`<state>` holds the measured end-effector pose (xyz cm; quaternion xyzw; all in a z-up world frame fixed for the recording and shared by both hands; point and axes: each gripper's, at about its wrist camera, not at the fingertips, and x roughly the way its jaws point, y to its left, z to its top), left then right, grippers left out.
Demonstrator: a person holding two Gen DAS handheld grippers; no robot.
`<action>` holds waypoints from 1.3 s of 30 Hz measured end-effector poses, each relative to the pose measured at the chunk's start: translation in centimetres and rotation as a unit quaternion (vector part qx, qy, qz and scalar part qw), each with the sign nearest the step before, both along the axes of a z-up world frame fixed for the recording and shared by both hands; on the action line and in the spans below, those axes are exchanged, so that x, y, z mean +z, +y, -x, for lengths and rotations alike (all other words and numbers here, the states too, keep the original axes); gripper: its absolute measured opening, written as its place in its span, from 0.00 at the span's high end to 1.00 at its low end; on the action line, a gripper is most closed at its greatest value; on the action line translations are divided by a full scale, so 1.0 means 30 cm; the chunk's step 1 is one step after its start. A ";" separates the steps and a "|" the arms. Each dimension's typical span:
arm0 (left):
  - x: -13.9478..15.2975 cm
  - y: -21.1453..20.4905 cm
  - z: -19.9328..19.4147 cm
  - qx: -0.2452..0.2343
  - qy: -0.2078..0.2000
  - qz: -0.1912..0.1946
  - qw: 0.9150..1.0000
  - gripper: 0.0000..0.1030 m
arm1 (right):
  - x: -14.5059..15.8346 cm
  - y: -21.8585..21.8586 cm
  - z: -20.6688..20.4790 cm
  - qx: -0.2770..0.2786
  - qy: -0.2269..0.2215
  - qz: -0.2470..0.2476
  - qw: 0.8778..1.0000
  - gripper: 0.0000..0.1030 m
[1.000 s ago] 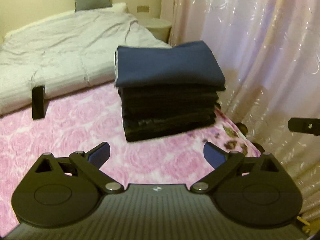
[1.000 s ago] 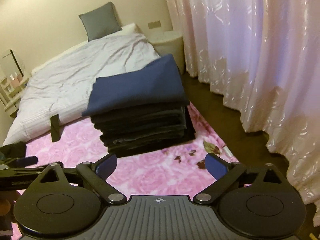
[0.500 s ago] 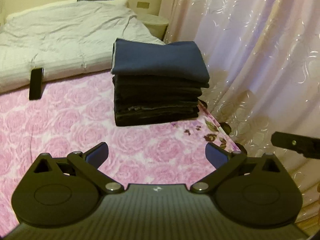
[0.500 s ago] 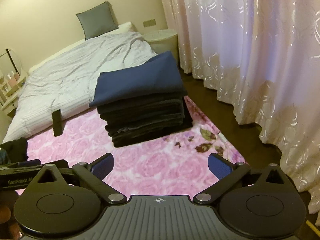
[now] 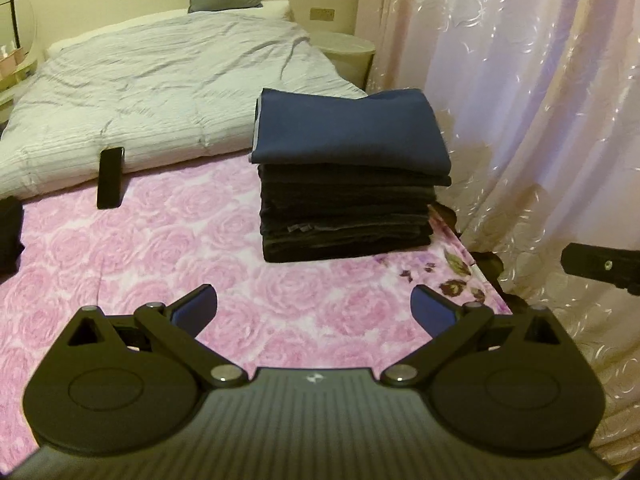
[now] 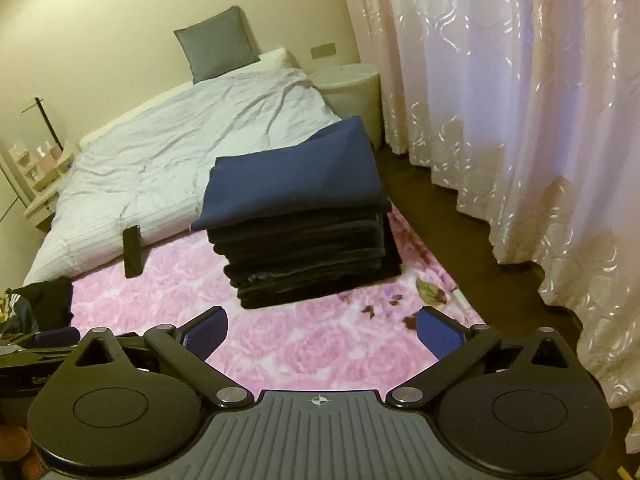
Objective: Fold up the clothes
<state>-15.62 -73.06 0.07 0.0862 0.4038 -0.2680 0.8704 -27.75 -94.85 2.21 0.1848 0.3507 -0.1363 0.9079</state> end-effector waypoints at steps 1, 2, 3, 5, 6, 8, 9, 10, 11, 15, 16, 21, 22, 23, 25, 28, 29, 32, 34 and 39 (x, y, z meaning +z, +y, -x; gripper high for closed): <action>-0.003 -0.002 0.001 0.000 0.000 -0.002 1.000 0.02 | -0.002 -0.002 -0.001 0.002 0.001 -0.001 1.000 0.00; -0.007 -0.006 0.002 0.000 0.001 -0.004 1.000 0.02 | -0.005 -0.006 -0.004 0.002 0.004 0.000 1.000 0.00; -0.010 -0.008 0.002 0.001 0.001 -0.006 1.000 0.02 | -0.009 -0.010 -0.009 0.002 0.007 -0.002 1.000 0.00; -0.014 -0.011 0.000 0.004 0.003 -0.008 1.000 0.02 | -0.012 -0.014 -0.014 0.004 0.009 -0.006 1.000 0.00; -0.015 -0.014 0.000 0.004 0.002 -0.010 1.000 0.02 | -0.011 -0.014 -0.014 0.005 0.007 -0.004 1.000 0.00; -0.017 -0.022 0.001 0.003 -0.003 -0.016 1.000 0.01 | -0.009 -0.014 -0.017 0.006 0.006 0.000 1.000 0.00; -0.019 -0.026 0.001 0.002 -0.004 -0.019 1.000 0.01 | -0.009 -0.014 -0.019 0.006 0.006 0.000 1.000 0.00; -0.021 -0.028 0.000 0.001 -0.003 -0.019 1.000 0.01 | -0.010 -0.015 -0.019 0.007 0.007 0.000 1.000 0.00; -0.022 -0.029 -0.001 0.000 -0.002 -0.019 1.000 0.01 | -0.011 -0.015 -0.019 0.007 0.007 -0.001 1.000 0.00; -0.031 -0.038 0.000 -0.005 0.000 -0.022 1.000 0.01 | -0.020 -0.012 -0.024 0.006 0.015 0.002 1.000 0.00; -0.033 -0.039 0.001 -0.006 0.001 -0.022 1.000 0.01 | -0.022 -0.012 -0.026 0.007 0.018 0.004 1.000 0.00; -0.046 -0.047 -0.003 -0.008 0.011 -0.022 1.000 0.01 | -0.015 -0.005 -0.044 0.010 0.025 0.018 0.999 0.00; -0.047 -0.048 -0.004 -0.009 0.013 -0.021 1.000 0.01 | -0.015 -0.002 -0.045 0.010 0.026 0.021 0.999 0.00; -0.049 -0.050 -0.004 -0.011 0.013 -0.020 1.000 0.01 | -0.015 0.000 -0.045 0.009 0.027 0.023 0.999 0.00; -0.050 -0.054 -0.001 -0.015 0.011 -0.022 1.000 0.01 | -0.019 0.004 -0.049 0.008 0.028 0.024 0.999 0.00; -0.050 -0.059 0.002 -0.018 0.007 -0.024 1.000 0.01 | -0.024 0.004 -0.054 0.007 0.029 0.024 0.999 0.00; -0.051 -0.059 0.002 -0.019 0.006 -0.024 1.000 0.01 | -0.026 0.004 -0.055 0.007 0.030 0.023 0.999 0.00; -0.052 -0.058 0.000 -0.018 0.005 -0.024 1.000 0.01 | -0.026 0.004 -0.059 0.009 0.031 0.023 0.999 0.00; -0.053 -0.057 -0.001 -0.017 0.005 -0.024 1.000 0.01 | -0.027 0.006 -0.062 0.011 0.031 0.022 0.999 0.00; -0.053 -0.059 -0.002 -0.017 0.005 -0.025 1.000 0.01 | -0.028 0.010 -0.069 0.013 0.031 0.022 0.999 0.00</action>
